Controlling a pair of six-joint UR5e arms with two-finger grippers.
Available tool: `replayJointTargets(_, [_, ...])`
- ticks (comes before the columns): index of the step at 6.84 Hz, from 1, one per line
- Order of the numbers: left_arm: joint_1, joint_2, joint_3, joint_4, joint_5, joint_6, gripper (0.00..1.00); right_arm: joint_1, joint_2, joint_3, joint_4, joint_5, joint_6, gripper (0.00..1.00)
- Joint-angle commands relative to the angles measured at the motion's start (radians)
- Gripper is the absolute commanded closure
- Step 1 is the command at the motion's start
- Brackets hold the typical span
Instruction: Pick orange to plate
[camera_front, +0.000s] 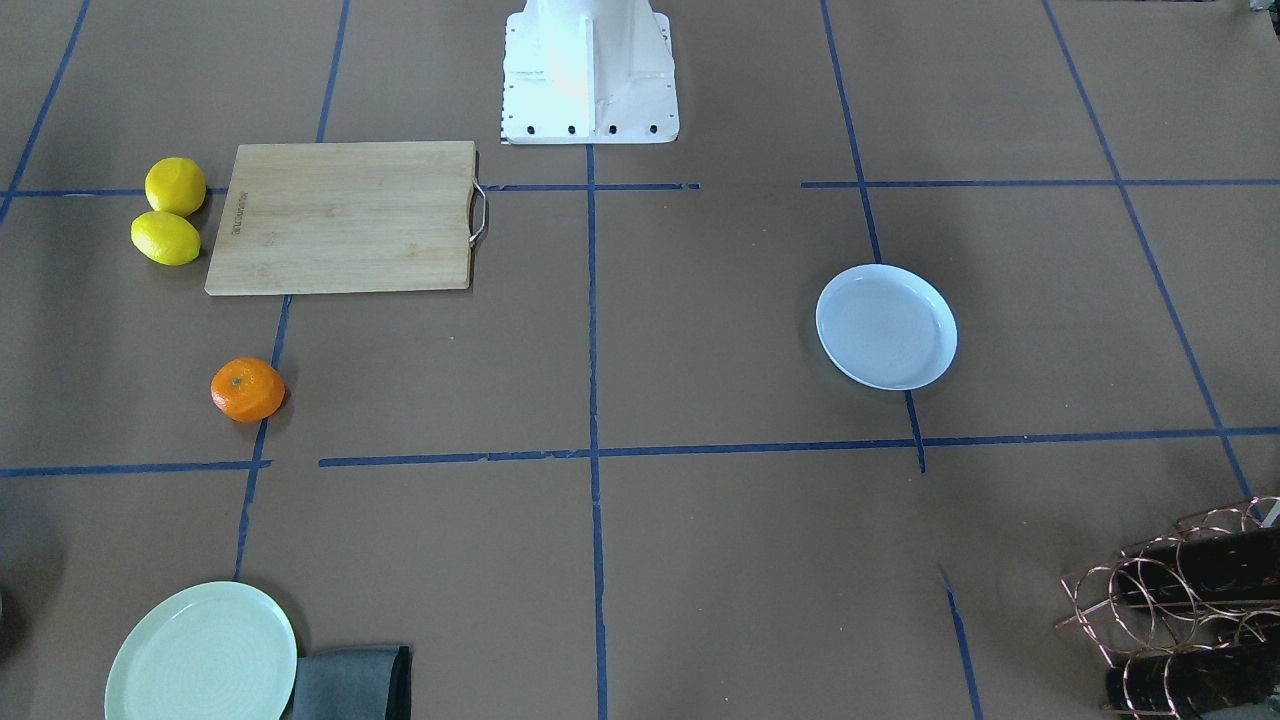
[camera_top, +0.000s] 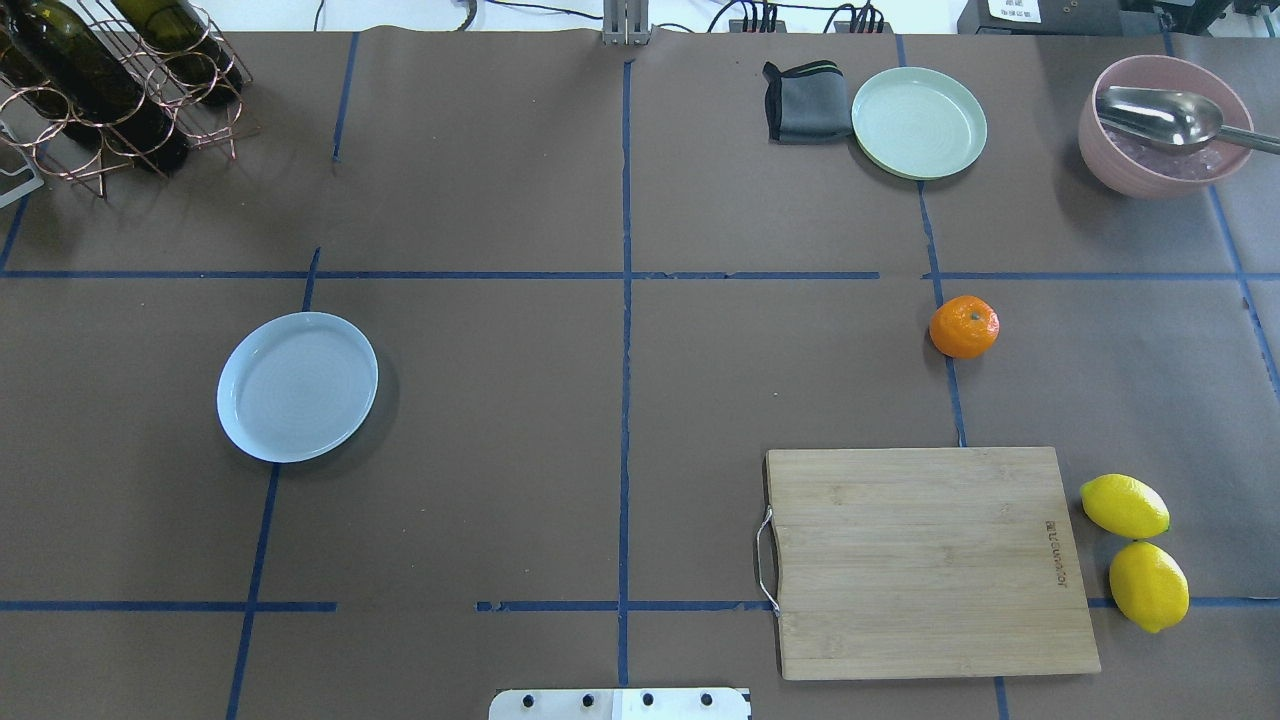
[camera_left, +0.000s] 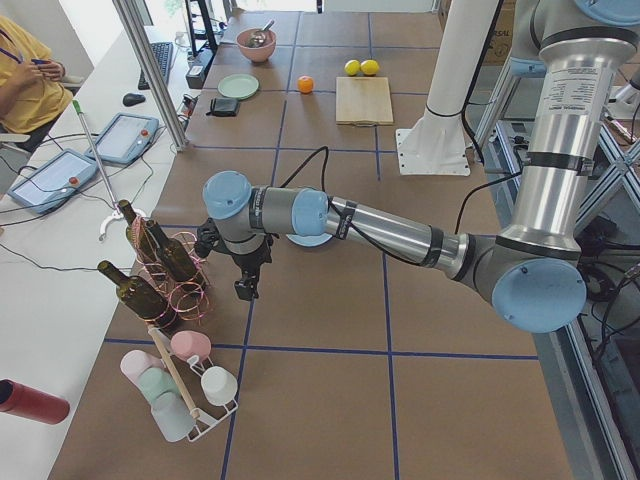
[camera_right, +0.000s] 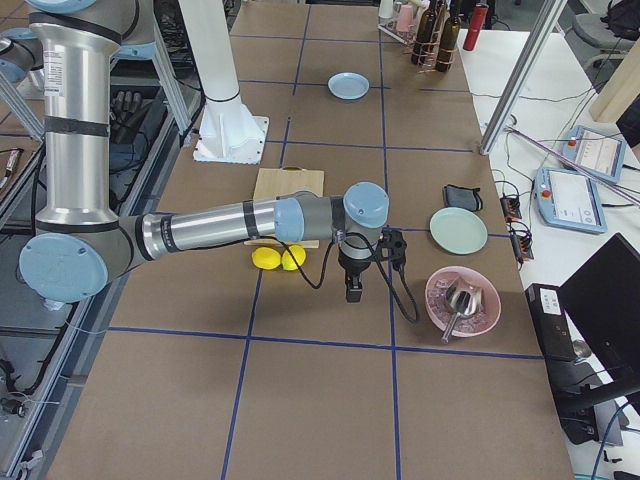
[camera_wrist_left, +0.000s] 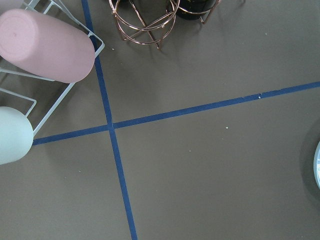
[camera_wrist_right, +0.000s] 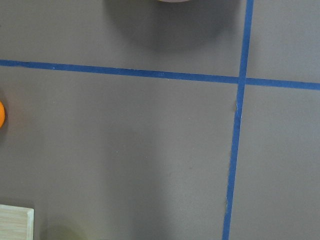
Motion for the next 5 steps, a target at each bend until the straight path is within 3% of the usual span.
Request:
replayJointTargets(1, [0.027,0.006,-0.013,-0.131,-0.009,-0.018,0.0,-0.001,0.004,0.005,0.0,0.004,0.0,0.0])
replayJointTargets(3, [0.135,0.003,-0.022,-0.147,-0.015,-0.021,0.0,-0.001,0.007,0.009,0.0,0.007,-0.002,0.0])
replayJointTargets(5, [0.291,0.001,-0.03,-0.277,-0.023,-0.359,0.0,-0.015,0.01,0.019,0.002,0.007,-0.005,0.0])
